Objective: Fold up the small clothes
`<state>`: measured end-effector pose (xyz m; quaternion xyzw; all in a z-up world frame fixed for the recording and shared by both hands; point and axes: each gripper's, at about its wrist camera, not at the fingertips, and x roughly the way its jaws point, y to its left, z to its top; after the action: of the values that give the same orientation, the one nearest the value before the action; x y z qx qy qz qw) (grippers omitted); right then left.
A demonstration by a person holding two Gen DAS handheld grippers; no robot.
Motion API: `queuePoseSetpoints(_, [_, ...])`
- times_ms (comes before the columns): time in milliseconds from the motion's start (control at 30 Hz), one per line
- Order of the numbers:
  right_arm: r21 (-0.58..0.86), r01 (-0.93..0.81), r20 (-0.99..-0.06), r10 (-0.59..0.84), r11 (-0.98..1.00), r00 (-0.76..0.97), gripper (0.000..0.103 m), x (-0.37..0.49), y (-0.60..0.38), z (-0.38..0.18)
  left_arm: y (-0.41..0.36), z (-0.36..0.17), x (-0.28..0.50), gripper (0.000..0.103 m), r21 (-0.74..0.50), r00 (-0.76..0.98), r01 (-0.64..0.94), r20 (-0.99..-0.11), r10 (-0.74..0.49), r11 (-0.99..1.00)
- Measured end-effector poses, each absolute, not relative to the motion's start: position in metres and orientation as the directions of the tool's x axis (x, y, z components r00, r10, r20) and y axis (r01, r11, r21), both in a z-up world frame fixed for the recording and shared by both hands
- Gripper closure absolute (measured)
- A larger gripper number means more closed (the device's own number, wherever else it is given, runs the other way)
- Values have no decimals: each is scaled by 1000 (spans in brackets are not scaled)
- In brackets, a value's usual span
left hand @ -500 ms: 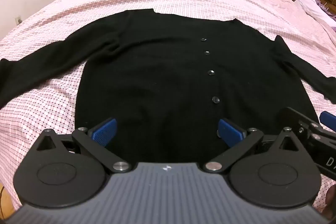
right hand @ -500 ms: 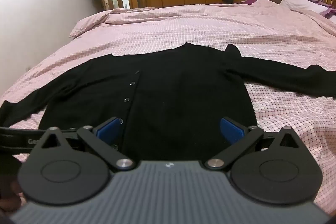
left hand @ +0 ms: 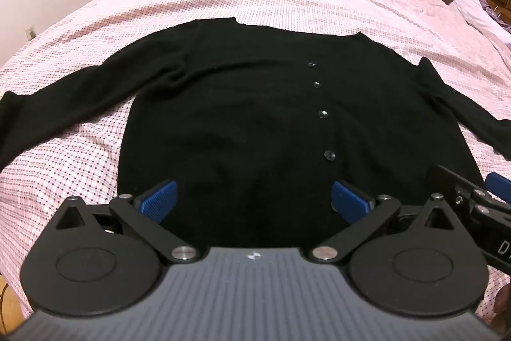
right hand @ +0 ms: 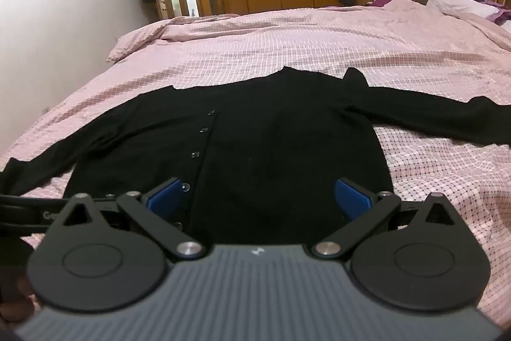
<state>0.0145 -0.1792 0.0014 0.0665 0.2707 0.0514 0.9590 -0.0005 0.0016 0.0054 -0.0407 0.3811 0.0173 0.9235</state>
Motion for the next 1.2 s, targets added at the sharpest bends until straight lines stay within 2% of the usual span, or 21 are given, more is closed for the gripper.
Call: queuePoseSetpoints(1200, [170, -56, -507, 135, 984, 851, 0, 16, -181, -7, 3, 5, -3, 0, -63, 714, -68, -700, 5, 996])
